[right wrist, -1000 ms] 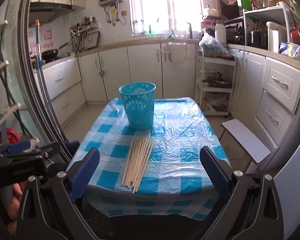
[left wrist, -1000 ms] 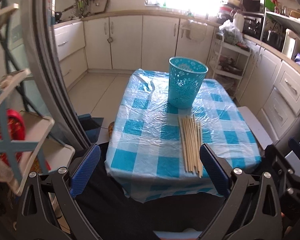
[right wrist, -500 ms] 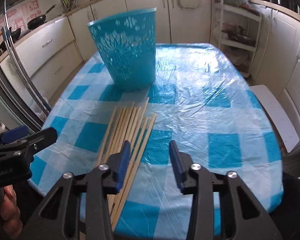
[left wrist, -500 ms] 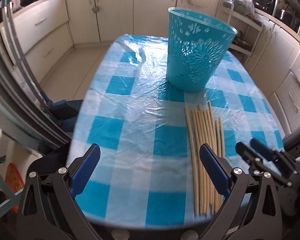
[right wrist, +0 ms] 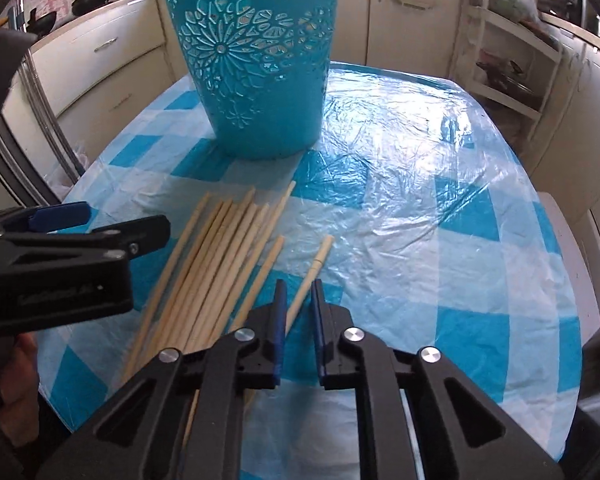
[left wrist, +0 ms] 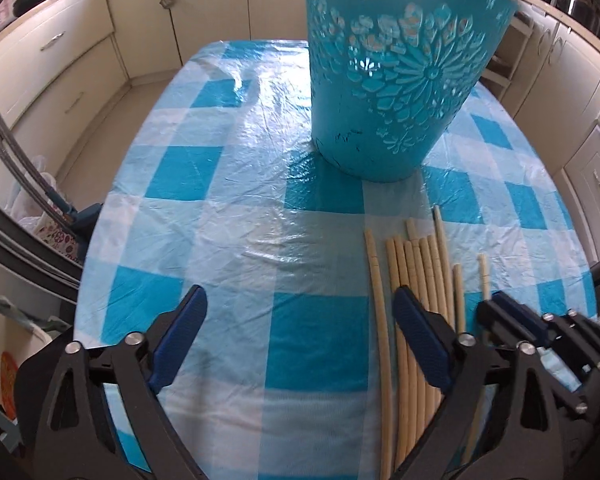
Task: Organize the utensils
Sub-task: 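Reach the left gripper to the chopstick bundle and grasp one chopstick, then lift the chopstick with the left gripper and drop it into the teal basket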
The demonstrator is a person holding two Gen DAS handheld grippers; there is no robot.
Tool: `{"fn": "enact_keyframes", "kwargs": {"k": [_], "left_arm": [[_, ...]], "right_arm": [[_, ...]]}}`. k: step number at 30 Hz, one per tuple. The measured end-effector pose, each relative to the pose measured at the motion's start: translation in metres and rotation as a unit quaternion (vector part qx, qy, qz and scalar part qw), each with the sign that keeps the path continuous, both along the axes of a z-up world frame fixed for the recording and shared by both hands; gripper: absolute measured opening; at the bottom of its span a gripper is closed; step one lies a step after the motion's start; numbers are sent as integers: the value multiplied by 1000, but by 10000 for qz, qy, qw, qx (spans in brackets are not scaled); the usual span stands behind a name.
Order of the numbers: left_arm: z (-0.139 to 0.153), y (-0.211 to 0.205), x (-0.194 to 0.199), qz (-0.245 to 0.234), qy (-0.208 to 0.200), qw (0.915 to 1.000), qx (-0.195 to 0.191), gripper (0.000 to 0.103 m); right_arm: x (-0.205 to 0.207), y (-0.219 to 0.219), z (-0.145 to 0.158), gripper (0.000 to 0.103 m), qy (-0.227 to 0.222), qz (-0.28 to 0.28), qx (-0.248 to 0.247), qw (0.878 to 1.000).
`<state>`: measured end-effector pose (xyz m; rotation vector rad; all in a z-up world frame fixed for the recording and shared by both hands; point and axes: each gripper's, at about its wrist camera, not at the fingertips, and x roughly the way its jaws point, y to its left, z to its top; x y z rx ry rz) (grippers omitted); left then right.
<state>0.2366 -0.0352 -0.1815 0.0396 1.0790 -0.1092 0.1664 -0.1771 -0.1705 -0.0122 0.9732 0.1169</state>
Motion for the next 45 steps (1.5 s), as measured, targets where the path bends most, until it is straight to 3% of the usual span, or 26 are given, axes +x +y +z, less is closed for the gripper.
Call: {"fn": "enact_keyframes", "kwargs": {"k": [2, 6, 9, 11, 12, 14, 19, 27, 34, 37, 39, 42, 45], "left_arm": [[-6, -4, 5, -52, 78, 9999, 40, 76], [-6, -11, 10, -221, 0, 9998, 24, 68], [-4, -18, 11, -501, -25, 9987, -124, 41], [-5, -23, 11, -738, 77, 9968, -299, 12], [-6, -26, 11, -813, 113, 9963, -249, 7], [-7, -28, 10, -949, 101, 9953, -168, 5], [0, -8, 11, -903, 212, 9940, -576, 5], [65, 34, -7, -711, -478, 9870, -1359, 5], [185, 46, -5, -628, -2093, 9547, -2018, 5], [229, 41, 14, -431, -2870, 9319, -2176, 5], [243, 35, 27, -269, -3236, 9190, -2237, 5], [250, 18, 54, -93, -3620, 9061, -2189, 5], [238, -3, 83, 144, -3781, 9051, -1940, 5]], "right_arm": [[4, -7, 0, 12, 68, 90, 64, 9999], [10, -11, 0, 12, 132, 139, 136, 9997], [13, -15, 0, 12, 158, 137, 292, 9994], [13, -16, 0, 12, 165, 156, 345, 9991], [13, -16, 0, 12, 174, 176, 339, 9991], [14, -14, 0, 12, 196, 219, 304, 9991], [18, -12, 1, 12, 328, 262, 237, 9988], [15, -15, -1, 12, 163, 135, 339, 9992], [10, -16, -3, 17, -61, 172, 453, 9988], [8, -14, -4, 22, -157, 222, 454, 9986], [8, -14, -4, 23, -170, 227, 472, 9985], [7, -15, -4, 23, -176, 227, 554, 9981], [8, -18, -5, 24, -175, 224, 658, 9974]]}}
